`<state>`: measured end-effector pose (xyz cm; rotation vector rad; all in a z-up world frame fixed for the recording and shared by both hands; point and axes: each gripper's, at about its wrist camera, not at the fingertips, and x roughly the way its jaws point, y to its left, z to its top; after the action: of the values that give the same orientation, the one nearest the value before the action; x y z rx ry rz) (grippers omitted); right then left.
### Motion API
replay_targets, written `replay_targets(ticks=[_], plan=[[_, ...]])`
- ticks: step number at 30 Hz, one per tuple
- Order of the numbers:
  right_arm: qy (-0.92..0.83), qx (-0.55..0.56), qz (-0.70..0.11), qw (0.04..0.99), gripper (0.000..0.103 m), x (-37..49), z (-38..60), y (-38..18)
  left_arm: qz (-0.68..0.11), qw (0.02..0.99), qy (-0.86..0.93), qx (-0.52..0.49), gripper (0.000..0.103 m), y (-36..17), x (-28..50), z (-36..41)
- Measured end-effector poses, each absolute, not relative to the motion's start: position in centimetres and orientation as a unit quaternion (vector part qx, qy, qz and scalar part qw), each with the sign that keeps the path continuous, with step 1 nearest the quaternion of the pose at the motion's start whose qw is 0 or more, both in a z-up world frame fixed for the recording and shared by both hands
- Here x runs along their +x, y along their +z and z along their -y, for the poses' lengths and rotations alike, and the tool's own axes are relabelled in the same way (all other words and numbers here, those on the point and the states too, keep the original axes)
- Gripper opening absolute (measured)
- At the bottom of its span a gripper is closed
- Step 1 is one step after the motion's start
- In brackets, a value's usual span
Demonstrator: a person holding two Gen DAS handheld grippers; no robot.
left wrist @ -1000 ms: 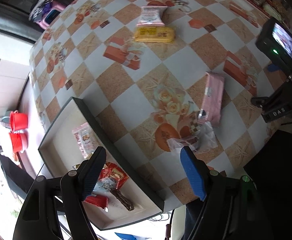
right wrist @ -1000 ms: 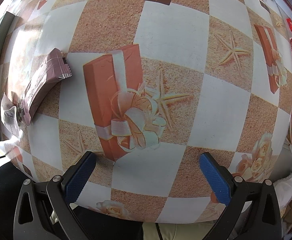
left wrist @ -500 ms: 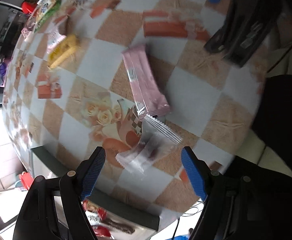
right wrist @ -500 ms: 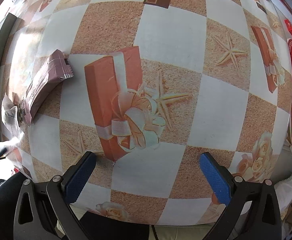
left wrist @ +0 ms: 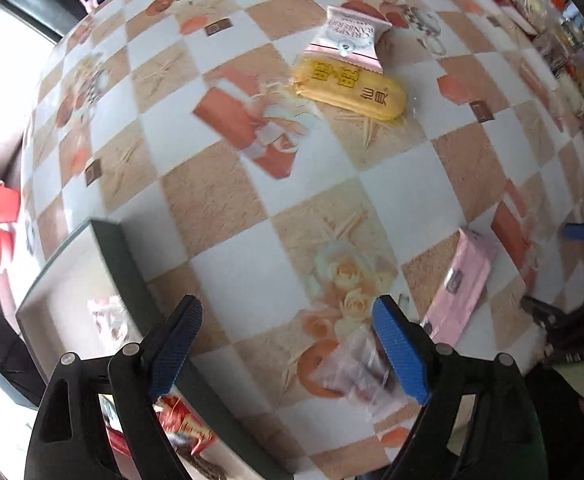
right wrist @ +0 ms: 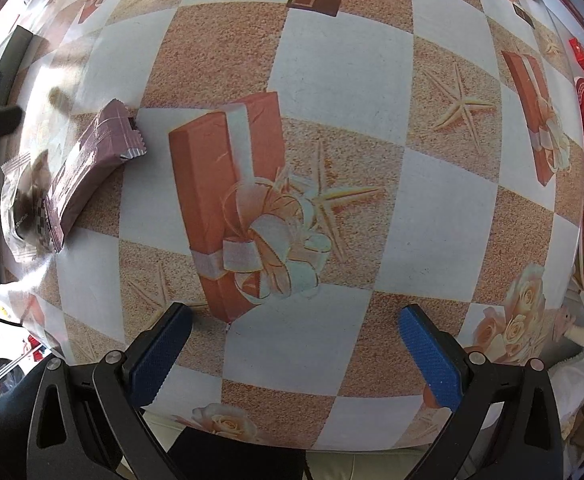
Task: Organize snacks
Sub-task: 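Move both tools back toward the remaining snacks on the table, then grasp the clear wrapped candy with the left tool while the right tool grasps the pink bar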
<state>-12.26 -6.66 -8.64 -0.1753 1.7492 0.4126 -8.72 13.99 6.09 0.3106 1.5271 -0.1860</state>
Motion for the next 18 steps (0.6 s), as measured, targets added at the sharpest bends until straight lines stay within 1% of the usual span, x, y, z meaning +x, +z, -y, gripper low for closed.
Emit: replay_targets(ticks=[4,6,10,13,17,18], plan=[[0.179,-0.076,-0.759,0.622,0.103,-12.3,6.7,-8.5,-0.708,0.681,-0.110,0.150,0.090,5.8,-11.8,-14.0],[0.179,-0.075,-0.757,0.624,0.103,-12.4,6.7,-8.5,-0.721,0.671,-0.107,0.138,0.090,5.2,-13.0,-13.7],[0.180,-0.075,-0.754,0.627,0.103,-12.5,6.8,-8.4,-0.757,0.649,-0.052,0.054,0.090,2.8,-14.0,-14.5],[0.180,-0.074,-0.752,0.630,0.103,-12.7,6.9,-8.4,-0.769,0.638,-0.020,-0.017,0.090,1.7,-14.0,-15.6],[0.180,-0.073,-0.749,0.634,0.103,-13.1,7.0,-8.0,-0.770,0.638,0.004,-0.015,0.090,1.0,-13.6,-15.8],[0.179,-0.072,-0.749,0.634,0.103,-13.2,7.1,-8.0,-0.767,0.642,0.000,-0.008,0.087,1.1,-13.6,-15.6]])
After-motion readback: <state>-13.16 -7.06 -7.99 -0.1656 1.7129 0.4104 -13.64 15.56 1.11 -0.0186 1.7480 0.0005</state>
